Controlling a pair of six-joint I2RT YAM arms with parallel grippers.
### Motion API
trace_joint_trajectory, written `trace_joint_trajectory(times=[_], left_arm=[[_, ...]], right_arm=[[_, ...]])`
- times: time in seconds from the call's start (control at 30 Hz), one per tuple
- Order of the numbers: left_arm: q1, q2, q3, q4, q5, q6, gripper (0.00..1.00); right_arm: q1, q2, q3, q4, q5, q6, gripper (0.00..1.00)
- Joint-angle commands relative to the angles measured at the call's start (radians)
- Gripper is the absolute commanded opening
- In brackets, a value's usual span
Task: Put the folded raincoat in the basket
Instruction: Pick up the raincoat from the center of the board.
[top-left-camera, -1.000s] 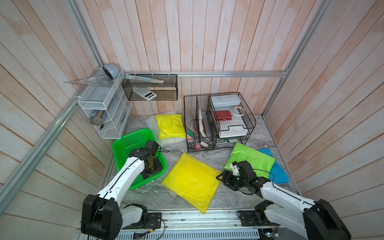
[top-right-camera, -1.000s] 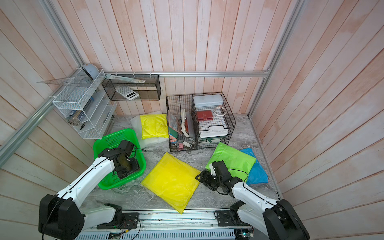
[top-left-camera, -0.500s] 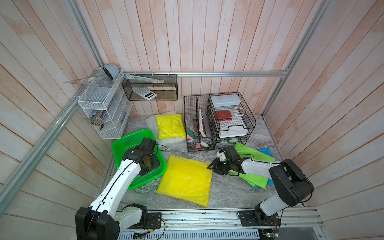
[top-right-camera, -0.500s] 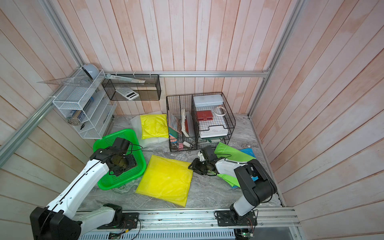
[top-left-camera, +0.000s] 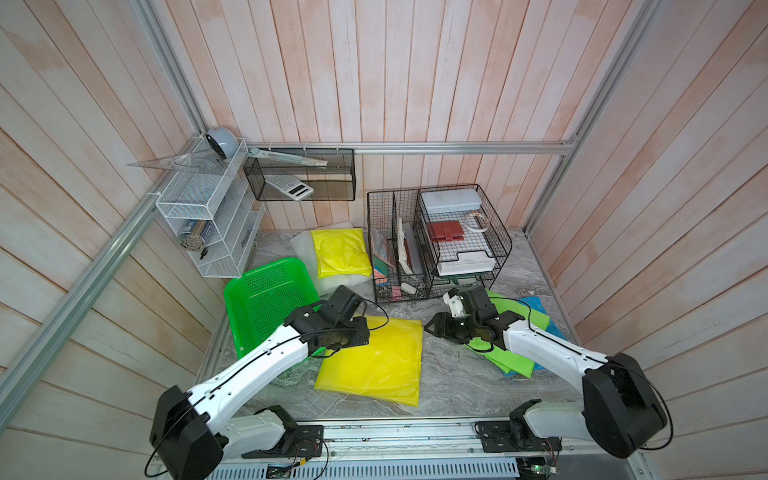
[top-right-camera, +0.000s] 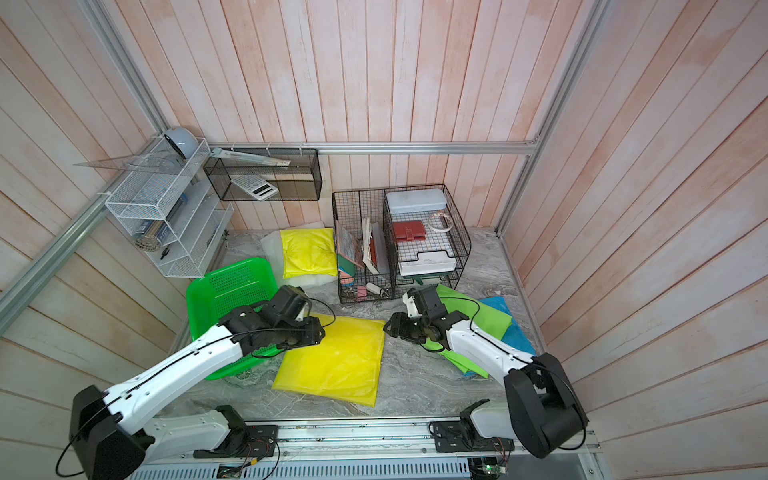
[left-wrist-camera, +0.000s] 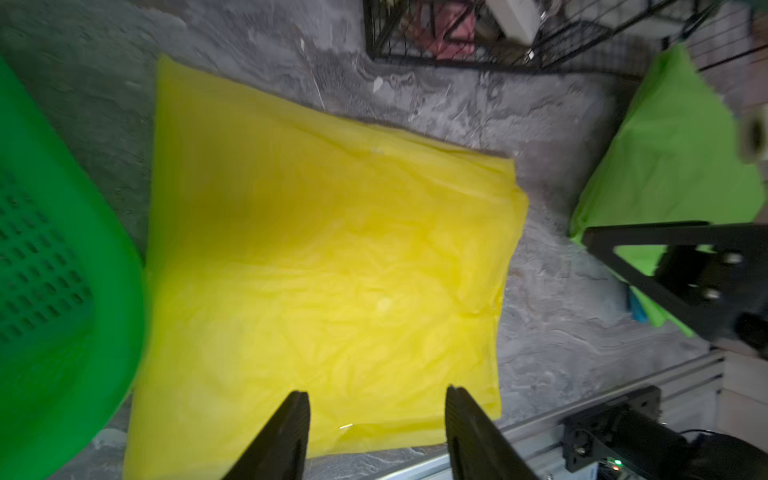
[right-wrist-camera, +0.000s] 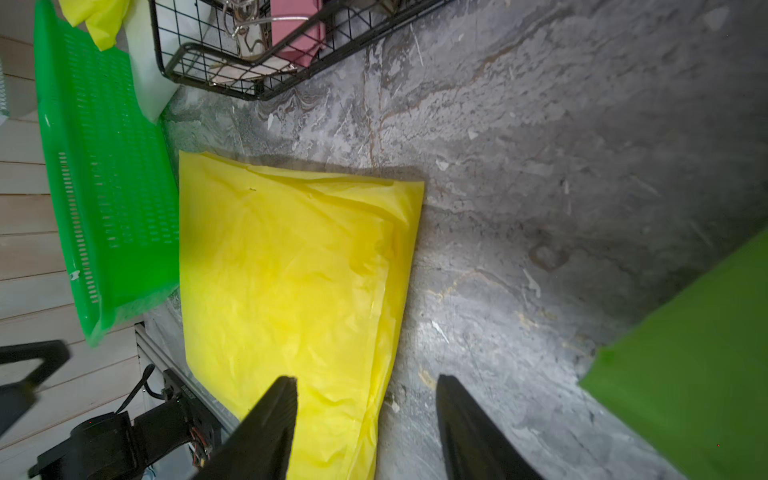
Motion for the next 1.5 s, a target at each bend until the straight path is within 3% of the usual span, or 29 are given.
trace_joint_trajectory(times=[0.0,0.27,0.57,0.63,0.83,0.97,1.07,1.17,1.2,1.33,1.47], left_arm=[[-0.051,0.075,-0.048,0.116,-0.051,-0.056,0.56],[-0.059,0.211,-0.121,0.173,-0.123,-0.119,0.53],[-0.057,0.222,-0.195,0.242,-0.114,-0.163,0.52],[-0.057,0.226,-0.202,0.250,-0.113,-0.166,0.52],[-0.057,0.253,-0.205,0.259,-0.109,-0.169,0.52],[-0.058,0.260,-0.207,0.268,-0.099,-0.172,0.52],[-0.059,0.251,-0.201,0.262,-0.098,-0.172,0.52],[-0.059,0.224,-0.195,0.255,-0.095,-0.171,0.57],[-0.059,0.210,-0.189,0.246,-0.097,-0.169,0.60],[-0.058,0.142,-0.169,0.227,-0.103,-0.166,0.69],[-0.057,0.080,-0.167,0.230,-0.102,-0.166,0.71]], right_arm=[[0.020,-0.060,-0.080,-0.015,-0.035,0.036,0.62],[0.134,-0.015,-0.150,0.124,-0.025,0.132,0.66],[0.145,0.162,-0.178,0.329,-0.050,0.202,0.69],[0.145,0.207,-0.173,0.375,-0.081,0.214,0.62],[0.163,0.283,-0.175,0.455,-0.104,0.254,0.57],[0.164,0.306,-0.185,0.492,-0.106,0.265,0.47],[0.164,0.308,-0.190,0.504,-0.102,0.262,0.24],[0.158,0.276,-0.173,0.448,-0.088,0.227,0.03],[0.154,0.252,-0.160,0.406,-0.071,0.203,0.00],[0.117,0.131,-0.062,0.100,-0.003,0.020,0.00],[-0.004,0.036,0.003,-0.173,-0.009,-0.158,0.00]])
